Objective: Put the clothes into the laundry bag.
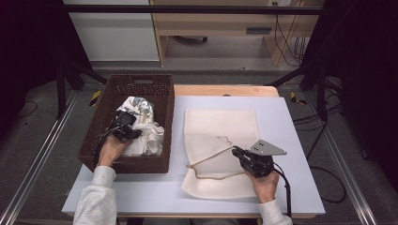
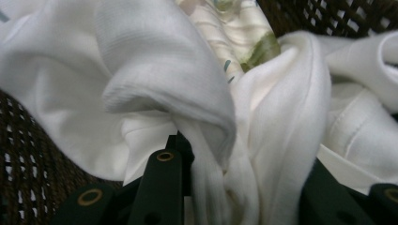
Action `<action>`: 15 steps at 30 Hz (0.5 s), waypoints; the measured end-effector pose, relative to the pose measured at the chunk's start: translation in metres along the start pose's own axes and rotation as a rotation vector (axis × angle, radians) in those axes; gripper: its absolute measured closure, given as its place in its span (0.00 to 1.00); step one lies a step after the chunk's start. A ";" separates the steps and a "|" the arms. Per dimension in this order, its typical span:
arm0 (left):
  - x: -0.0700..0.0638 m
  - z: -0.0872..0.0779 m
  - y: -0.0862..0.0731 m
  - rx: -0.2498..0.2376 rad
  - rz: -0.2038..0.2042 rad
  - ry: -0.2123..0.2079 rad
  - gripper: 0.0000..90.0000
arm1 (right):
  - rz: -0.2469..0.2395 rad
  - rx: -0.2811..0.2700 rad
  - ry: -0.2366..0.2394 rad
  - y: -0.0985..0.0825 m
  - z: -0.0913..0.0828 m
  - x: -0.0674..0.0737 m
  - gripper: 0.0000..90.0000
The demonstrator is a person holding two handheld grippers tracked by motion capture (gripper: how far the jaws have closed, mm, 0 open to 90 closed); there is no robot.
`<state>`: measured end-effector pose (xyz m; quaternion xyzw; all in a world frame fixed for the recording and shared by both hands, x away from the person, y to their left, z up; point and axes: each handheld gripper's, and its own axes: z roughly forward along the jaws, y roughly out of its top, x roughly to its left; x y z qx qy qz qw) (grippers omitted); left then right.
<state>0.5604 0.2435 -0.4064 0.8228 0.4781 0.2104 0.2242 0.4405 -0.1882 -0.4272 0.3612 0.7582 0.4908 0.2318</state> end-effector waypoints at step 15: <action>-0.001 -0.034 -0.008 -0.345 -0.032 0.124 0.77 | 0.006 -0.005 -0.006 0.000 -0.002 -0.001 0.95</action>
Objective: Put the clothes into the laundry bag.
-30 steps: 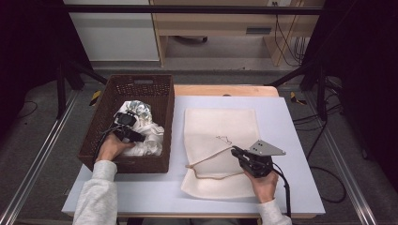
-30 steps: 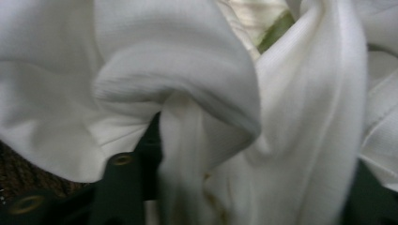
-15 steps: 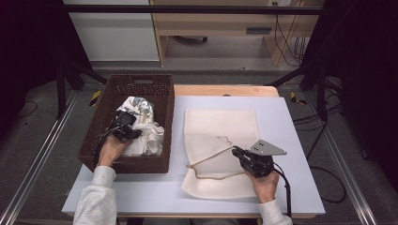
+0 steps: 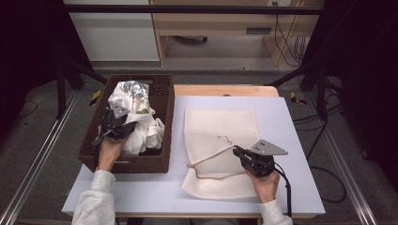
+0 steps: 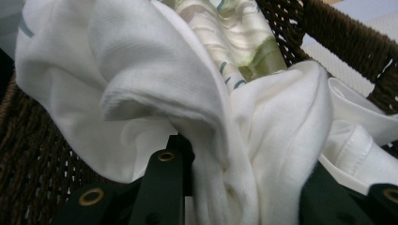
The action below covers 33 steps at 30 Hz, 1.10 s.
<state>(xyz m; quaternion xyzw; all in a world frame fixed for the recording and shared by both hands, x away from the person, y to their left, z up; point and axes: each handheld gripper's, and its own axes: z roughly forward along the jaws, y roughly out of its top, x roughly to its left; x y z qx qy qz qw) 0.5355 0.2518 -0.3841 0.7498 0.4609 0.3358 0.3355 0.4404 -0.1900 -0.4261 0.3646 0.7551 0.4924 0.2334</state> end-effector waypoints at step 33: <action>0.014 -0.118 0.059 -0.498 -0.134 0.045 0.78 | 0.006 -0.006 -0.005 0.001 -0.001 0.001 0.96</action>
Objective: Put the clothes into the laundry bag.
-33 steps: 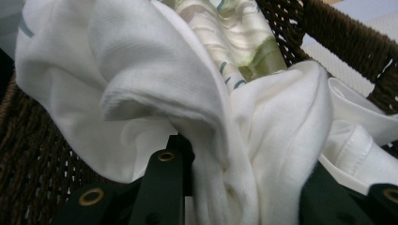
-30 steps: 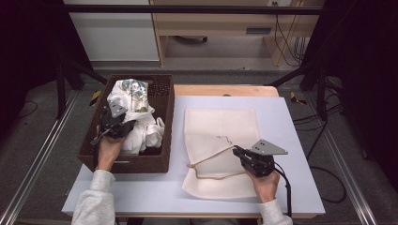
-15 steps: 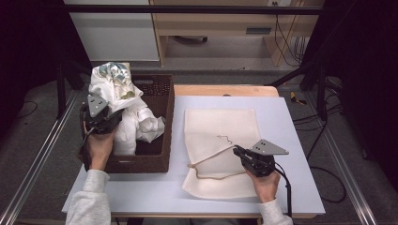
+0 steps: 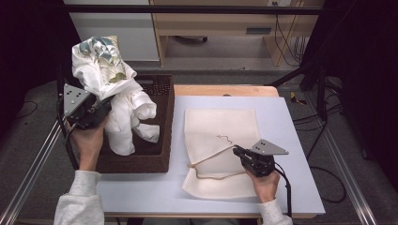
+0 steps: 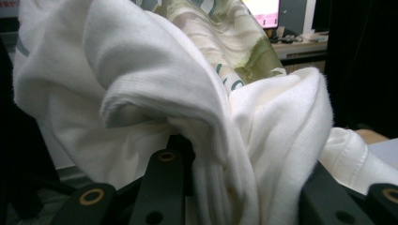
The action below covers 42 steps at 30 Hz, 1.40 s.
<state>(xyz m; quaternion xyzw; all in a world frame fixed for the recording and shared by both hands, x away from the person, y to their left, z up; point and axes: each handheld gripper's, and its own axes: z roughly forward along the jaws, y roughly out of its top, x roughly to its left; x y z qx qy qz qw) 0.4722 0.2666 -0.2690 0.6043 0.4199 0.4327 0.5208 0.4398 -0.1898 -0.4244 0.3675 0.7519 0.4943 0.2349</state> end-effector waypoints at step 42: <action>-0.088 -0.065 0.110 -0.279 0.003 -0.282 0.77 | 0.017 -0.012 -0.007 0.001 0.001 -0.002 0.96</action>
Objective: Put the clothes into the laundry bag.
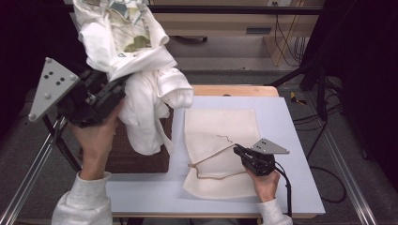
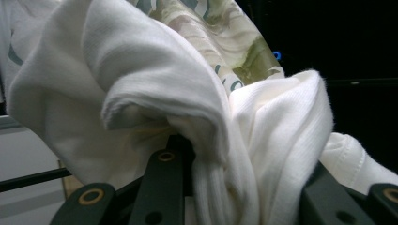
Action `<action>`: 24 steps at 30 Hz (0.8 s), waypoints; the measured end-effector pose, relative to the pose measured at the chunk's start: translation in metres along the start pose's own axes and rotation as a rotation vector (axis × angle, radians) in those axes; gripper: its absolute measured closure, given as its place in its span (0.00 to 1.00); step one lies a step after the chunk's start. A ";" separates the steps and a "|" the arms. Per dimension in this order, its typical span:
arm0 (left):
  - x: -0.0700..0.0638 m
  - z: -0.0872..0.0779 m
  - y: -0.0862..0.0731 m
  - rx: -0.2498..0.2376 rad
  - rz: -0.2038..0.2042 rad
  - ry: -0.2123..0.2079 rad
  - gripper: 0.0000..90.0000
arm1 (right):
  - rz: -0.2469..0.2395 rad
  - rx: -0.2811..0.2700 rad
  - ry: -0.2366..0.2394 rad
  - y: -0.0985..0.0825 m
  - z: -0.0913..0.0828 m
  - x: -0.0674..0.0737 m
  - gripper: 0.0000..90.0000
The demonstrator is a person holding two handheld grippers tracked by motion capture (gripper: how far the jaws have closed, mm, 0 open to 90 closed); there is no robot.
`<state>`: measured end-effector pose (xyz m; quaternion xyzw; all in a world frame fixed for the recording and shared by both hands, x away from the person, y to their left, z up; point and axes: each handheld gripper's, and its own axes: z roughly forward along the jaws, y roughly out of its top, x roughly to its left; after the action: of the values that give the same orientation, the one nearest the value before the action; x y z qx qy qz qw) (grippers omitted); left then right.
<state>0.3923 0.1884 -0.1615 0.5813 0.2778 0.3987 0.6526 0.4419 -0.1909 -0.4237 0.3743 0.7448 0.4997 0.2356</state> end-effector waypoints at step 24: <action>-0.093 0.043 -0.059 0.130 0.004 -0.314 0.77 | 0.031 -0.010 -0.025 0.001 0.001 -0.010 0.96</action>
<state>0.3904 0.0862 -0.2211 0.6782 0.1965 0.2855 0.6481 0.4490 -0.1982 -0.4232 0.3908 0.7333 0.5023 0.2392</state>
